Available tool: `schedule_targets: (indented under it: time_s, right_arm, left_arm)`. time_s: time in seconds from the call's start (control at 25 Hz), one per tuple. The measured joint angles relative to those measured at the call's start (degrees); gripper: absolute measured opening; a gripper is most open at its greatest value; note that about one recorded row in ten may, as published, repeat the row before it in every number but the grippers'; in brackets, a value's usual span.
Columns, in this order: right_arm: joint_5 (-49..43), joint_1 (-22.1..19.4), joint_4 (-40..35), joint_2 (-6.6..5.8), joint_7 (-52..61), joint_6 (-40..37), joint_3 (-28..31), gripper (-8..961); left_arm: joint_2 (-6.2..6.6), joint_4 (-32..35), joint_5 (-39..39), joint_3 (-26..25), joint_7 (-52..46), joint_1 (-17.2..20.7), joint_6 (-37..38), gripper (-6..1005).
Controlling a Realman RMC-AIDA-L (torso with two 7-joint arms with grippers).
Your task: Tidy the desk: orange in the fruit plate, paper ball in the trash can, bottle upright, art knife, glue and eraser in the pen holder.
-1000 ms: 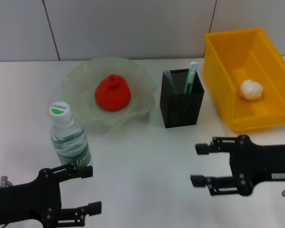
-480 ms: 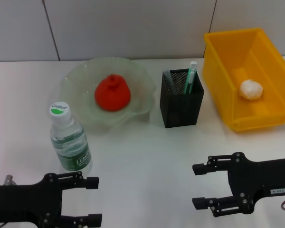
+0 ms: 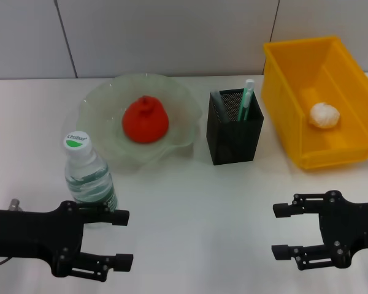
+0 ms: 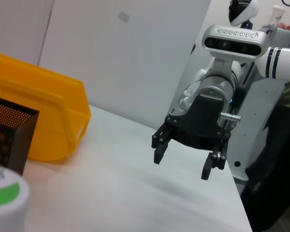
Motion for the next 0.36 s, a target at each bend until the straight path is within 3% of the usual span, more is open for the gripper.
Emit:
schedule_targets:
  time_s: [0.36]
  right_arm:
    - [-1.0, -0.5, 0.3, 0.17, -1.3, -0.5, 1.3, 739]
  left_arm:
    - [-0.27, 0.1, 0.4, 0.0, -0.8, -1.2, -0.3, 864]
